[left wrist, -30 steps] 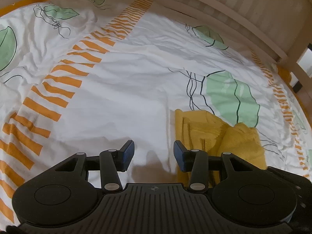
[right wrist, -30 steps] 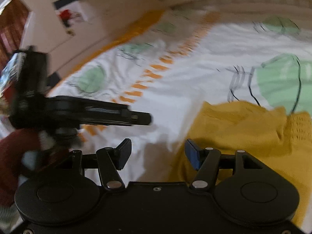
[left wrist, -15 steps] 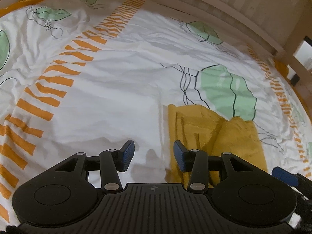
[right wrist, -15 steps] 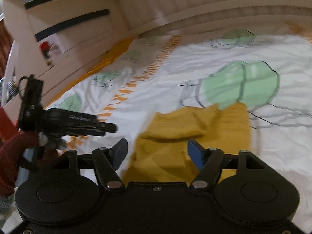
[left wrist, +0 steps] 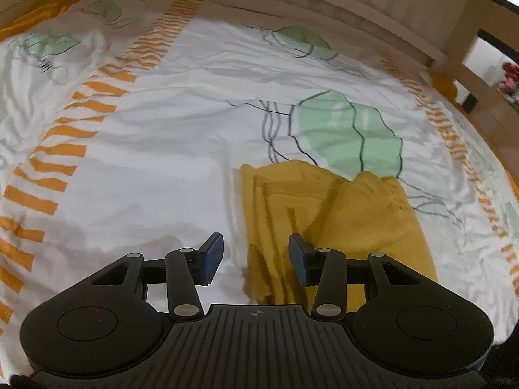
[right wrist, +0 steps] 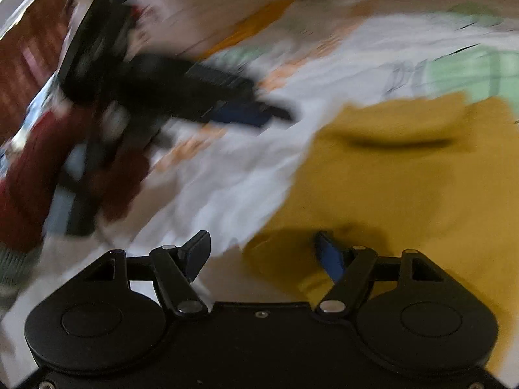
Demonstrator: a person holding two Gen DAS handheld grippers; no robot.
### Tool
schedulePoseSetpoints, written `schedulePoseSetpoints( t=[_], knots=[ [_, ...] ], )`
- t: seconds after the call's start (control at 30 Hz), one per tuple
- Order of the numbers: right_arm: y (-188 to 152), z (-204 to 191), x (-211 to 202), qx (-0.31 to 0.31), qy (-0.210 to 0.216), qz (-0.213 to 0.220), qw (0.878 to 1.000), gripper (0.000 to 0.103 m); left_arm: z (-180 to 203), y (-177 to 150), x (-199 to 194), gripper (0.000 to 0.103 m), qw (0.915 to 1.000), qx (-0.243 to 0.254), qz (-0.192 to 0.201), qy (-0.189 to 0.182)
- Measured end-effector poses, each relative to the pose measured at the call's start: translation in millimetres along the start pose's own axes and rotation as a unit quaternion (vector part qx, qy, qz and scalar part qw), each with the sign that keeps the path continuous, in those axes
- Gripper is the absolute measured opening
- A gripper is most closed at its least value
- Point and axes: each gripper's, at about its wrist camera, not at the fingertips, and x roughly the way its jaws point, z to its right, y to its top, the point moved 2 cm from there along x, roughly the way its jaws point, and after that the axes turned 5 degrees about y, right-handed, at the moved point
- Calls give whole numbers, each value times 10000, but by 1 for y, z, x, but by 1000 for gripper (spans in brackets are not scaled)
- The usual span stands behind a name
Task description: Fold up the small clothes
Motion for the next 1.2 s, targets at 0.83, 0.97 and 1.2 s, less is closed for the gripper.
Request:
schedulePoseSetpoints(
  t=[0.83, 0.97, 1.2],
  knots=[
    [36, 74, -77, 863, -665, 928, 9897, 76, 49, -73, -24, 42, 9931, 377, -624, -922],
    [42, 85, -69, 1061, -523, 897, 9889, 76, 49, -80, -11, 42, 9934, 300, -780, -781],
    [56, 101, -55, 1445, -161, 909, 9852, 76, 50, -81, -6, 42, 9930, 212, -552, -1021]
  ],
)
